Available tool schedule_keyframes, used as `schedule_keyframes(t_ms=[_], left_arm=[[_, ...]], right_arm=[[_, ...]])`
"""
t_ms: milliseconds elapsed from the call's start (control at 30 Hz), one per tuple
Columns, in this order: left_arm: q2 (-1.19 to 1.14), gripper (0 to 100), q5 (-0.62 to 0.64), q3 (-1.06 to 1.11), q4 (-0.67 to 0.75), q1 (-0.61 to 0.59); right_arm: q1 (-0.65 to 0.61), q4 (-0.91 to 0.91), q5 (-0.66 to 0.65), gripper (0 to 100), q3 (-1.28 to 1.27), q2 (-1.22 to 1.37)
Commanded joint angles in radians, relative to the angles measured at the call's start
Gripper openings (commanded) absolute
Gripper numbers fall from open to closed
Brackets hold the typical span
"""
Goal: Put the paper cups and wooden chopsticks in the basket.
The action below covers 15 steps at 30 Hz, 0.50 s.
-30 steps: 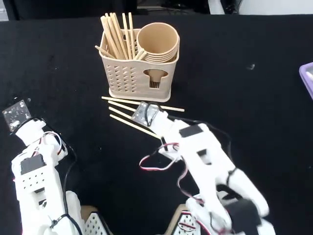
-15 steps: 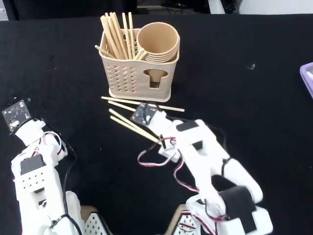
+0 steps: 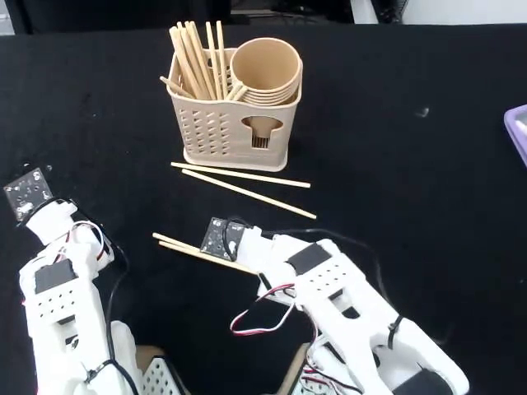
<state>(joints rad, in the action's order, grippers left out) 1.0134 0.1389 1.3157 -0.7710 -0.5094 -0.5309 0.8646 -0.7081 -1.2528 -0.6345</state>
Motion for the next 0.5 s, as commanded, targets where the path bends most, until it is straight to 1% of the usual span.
schedule_keyframes(t_ms=[0, 67, 100, 167, 300, 400, 467], left_arm=[[0.018, 13, 0.006, -0.019, 0.017, -0.001], [0.018, 13, 0.006, -0.021, 0.017, -0.001], [0.018, 13, 0.006, -0.021, 0.017, -0.001], [0.018, 13, 0.006, -0.021, 0.017, -0.001], [0.018, 13, 0.006, -0.022, 0.017, -0.002], [0.018, 13, 0.005, -0.022, 0.017, -0.005], [0.018, 13, 0.005, -0.022, 0.017, -0.005]], right_arm=[[0.003, 0.008, 0.003, 9.1, 0.004, 0.002], [-0.006, 0.008, 0.032, 17.6, 0.016, 0.021], [-0.021, 0.014, 0.052, 20.3, 0.030, 0.028], [-0.063, 0.055, 0.075, 20.8, 0.079, 0.033], [-0.153, 0.117, 0.137, 16.6, 0.228, 0.041], [-0.189, 0.117, 0.170, 18.1, 0.311, 0.065], [-0.212, 0.112, 0.192, 20.2, 0.351, 0.130]])
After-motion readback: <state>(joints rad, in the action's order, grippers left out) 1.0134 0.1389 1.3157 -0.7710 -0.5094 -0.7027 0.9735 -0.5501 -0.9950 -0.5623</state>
